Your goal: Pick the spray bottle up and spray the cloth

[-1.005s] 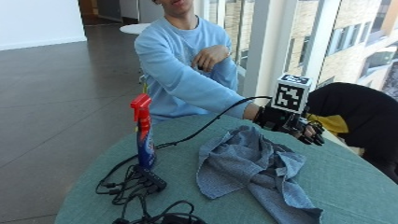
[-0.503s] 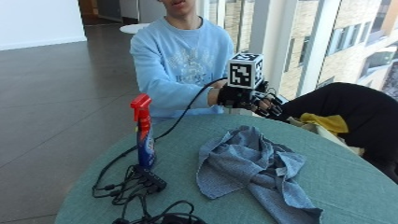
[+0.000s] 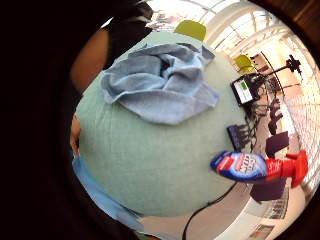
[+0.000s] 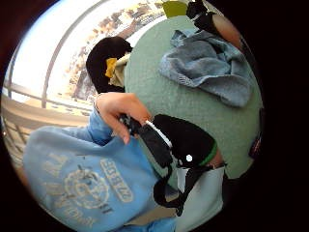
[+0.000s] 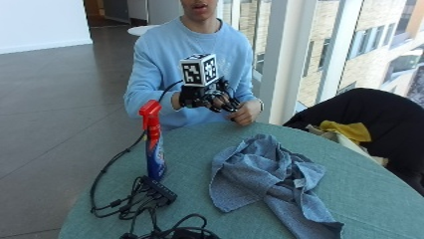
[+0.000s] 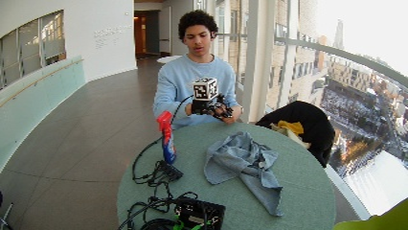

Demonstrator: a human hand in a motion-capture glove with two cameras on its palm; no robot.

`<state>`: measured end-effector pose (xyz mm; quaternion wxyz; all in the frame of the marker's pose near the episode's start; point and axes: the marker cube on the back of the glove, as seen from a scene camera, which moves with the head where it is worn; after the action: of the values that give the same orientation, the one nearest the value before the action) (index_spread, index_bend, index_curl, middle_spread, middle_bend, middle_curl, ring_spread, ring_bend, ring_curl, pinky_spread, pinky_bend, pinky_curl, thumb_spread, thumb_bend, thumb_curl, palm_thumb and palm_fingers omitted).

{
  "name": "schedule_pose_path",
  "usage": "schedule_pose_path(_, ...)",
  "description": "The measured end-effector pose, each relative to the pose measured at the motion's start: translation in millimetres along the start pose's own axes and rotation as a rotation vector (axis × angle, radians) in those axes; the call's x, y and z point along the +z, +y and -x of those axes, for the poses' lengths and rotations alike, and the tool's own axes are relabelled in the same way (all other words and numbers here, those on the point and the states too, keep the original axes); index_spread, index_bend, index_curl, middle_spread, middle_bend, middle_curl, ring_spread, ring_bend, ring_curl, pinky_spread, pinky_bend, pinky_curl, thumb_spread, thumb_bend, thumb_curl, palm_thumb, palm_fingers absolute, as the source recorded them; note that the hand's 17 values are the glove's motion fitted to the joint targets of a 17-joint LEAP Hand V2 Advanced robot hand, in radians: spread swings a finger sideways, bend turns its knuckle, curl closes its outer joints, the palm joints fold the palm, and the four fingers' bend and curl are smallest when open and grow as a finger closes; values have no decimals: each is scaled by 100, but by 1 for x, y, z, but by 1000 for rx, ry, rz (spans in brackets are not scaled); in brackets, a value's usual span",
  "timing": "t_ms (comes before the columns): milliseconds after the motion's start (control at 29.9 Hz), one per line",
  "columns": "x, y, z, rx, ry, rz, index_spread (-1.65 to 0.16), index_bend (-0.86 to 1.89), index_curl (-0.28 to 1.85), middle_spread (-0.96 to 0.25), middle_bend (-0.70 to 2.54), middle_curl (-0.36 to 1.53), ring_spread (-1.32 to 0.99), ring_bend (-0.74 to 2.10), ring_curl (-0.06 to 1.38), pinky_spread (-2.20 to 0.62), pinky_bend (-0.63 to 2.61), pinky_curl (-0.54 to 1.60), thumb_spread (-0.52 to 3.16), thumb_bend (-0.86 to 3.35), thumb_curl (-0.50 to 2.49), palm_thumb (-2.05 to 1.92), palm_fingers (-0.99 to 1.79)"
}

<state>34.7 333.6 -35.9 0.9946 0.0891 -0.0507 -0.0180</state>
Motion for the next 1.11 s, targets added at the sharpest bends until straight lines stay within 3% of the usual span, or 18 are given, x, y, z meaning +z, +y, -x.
schedule_pose_path(268, -4, 71, -18, 129, -54, -54, -41, 22, 36, -6, 29, 35, 3, 18, 24, 23, 15, 24, 111, -2, 24, 45, 49)
schedule_pose_path(670, 8, 106, -52, 434, -241, -253, -41, 19, 37, -6, 25, 36, 3, 19, 25, 23, 17, 25, 110, -2, 25, 46, 46)
schedule_pose_path(838, 6, 125, -87, 588, -321, -406, -41, 18, 37, -6, 25, 36, 3, 19, 25, 23, 17, 25, 109, -2, 25, 46, 47)
schedule_pose_path(972, 11, 159, -116, 597, -392, -378, -41, 16, 36, -6, 24, 36, 3, 20, 26, 23, 19, 26, 109, -2, 25, 45, 47)
schedule_pose_path(1106, 15, 155, -146, 780, -461, -531, -41, 12, 33, -6, 25, 37, 2, 21, 27, 24, 20, 27, 108, -2, 25, 45, 46)
